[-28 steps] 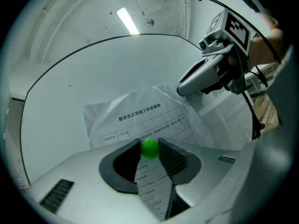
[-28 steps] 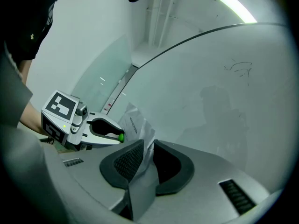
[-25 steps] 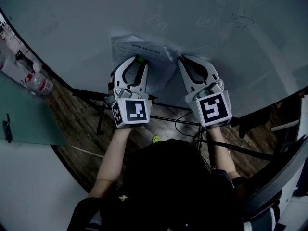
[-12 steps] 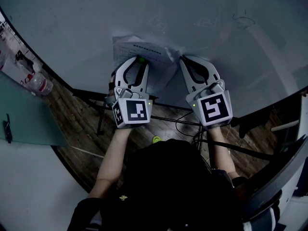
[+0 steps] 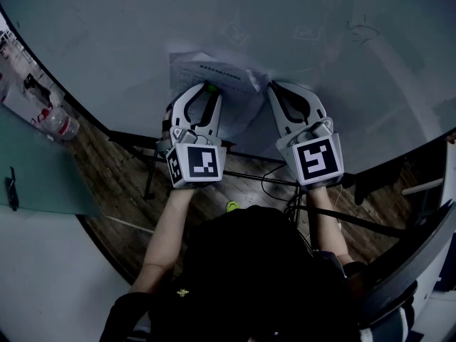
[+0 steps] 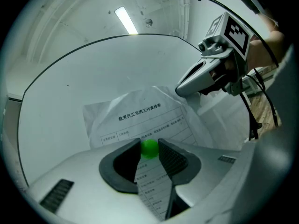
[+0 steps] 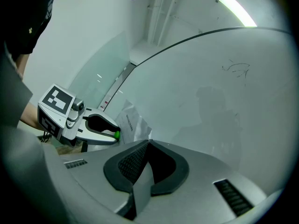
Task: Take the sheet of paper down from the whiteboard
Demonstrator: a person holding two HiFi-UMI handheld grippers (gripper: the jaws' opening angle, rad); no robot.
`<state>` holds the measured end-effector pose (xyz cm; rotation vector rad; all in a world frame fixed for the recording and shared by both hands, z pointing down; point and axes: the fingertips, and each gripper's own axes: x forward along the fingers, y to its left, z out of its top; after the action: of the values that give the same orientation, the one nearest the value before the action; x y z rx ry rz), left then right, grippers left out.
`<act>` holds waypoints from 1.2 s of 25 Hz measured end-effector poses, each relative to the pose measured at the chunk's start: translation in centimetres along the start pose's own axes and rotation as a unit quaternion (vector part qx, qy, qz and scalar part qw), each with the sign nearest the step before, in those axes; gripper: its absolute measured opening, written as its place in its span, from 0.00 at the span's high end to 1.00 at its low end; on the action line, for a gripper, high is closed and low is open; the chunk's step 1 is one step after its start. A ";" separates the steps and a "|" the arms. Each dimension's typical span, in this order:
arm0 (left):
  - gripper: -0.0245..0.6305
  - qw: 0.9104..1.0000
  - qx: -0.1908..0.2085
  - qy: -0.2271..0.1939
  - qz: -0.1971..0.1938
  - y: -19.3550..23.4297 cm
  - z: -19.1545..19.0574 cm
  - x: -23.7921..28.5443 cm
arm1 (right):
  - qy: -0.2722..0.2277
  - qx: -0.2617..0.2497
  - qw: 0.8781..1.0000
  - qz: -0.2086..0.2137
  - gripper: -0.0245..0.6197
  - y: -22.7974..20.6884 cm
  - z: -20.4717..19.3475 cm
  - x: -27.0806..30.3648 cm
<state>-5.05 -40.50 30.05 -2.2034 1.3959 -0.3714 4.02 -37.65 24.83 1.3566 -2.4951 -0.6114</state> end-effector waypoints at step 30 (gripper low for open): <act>0.76 1.000 -0.008 -0.007 -0.021 -0.1 0.8 -4.9 | 0.005 0.021 1.000 0.000 0.94 0.2 0.1 0.2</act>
<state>-6.73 -35.83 29.68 -2.2460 1.3520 -0.3600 3.70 -37.66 24.82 1.3718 -2.5119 -0.5546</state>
